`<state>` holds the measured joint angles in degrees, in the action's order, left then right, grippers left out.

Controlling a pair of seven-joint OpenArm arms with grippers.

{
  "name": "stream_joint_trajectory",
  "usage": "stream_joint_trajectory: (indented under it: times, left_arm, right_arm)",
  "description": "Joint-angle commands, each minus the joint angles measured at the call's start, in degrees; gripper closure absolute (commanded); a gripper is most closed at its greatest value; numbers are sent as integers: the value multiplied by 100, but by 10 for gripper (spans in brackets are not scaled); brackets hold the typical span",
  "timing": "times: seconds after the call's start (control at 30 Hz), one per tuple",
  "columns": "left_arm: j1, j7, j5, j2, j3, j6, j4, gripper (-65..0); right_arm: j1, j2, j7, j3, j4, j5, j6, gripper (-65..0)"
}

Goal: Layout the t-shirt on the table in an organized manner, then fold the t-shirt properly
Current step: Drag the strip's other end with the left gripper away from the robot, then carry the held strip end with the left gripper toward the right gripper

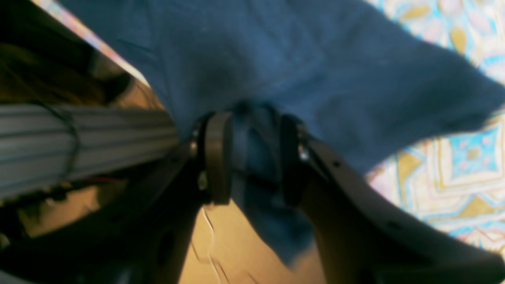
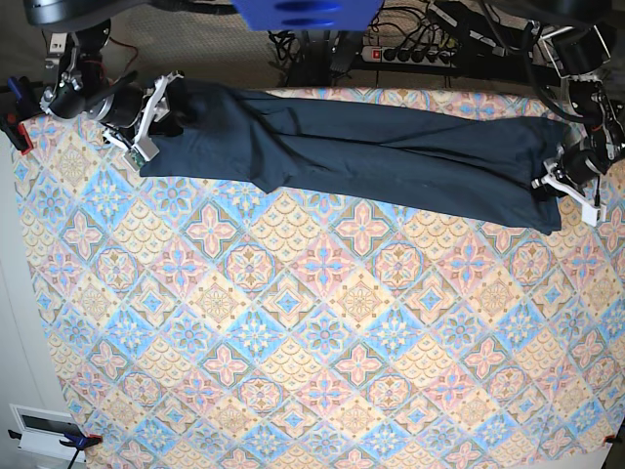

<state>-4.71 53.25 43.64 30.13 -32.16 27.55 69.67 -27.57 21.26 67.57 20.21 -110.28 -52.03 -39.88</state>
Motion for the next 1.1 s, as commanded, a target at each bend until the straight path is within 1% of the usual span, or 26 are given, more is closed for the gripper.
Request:
stream_joint_trajectory:
  times: [0.0,0.07,0.13,0.27,0.33,0.4,0.47,0.6,0.67,0.8,0.9,1.07]
  left_arm:
    - [97,-257,-60,147,-50,10,79,-1]
    - [106,-512,-386,156,-32,10,79,-1]
    - [141,-539,-535,174,-32,10,79,-1]
    - [220,-495,-482,244,-32,27,123,-1]
    - [115,-442,-289,244,-15,27,264,-1]
    - [-105,-284,-16,209,-15,27,624,-1]
    - [-316,-108,282,-2,-15,19,1108,-2]
    - [-694,261,564,-362,-23,19,2110,-2]
    - [-834,384,608,-573,-32,19,2550,-2]
    - [-922,701,608,-1066,-32,19,3306,-2]
    - [-861,965,616,-1426,-32,19,3490,-2]
    - [-755,1158,599,-1910,-15,19,3490,-2]
  right_arm:
    - [19,85,-80,129,-97,-182,-12,-190]
    - [19,85,-80,182,-97,-322,-12,-190]
    - [19,85,-80,234,-97,-331,-12,-190]
    - [19,85,-80,278,-97,-331,-12,-190]
    - [19,85,-80,278,-97,-331,-12,-190]
    - [19,85,-80,287,-97,-331,-12,-190]
    - [19,94,-80,287,-97,-322,-12,-190]
    - [28,94,-80,287,-97,-296,-12,-190]
    - [28,94,-89,305,-89,-296,-12,-190]
    - [28,94,-89,595,-89,-296,-12,-190]
    - [19,94,-89,841,-89,-296,-12,-190]
    - [1,94,-89,1360,-80,-305,-12,-190]
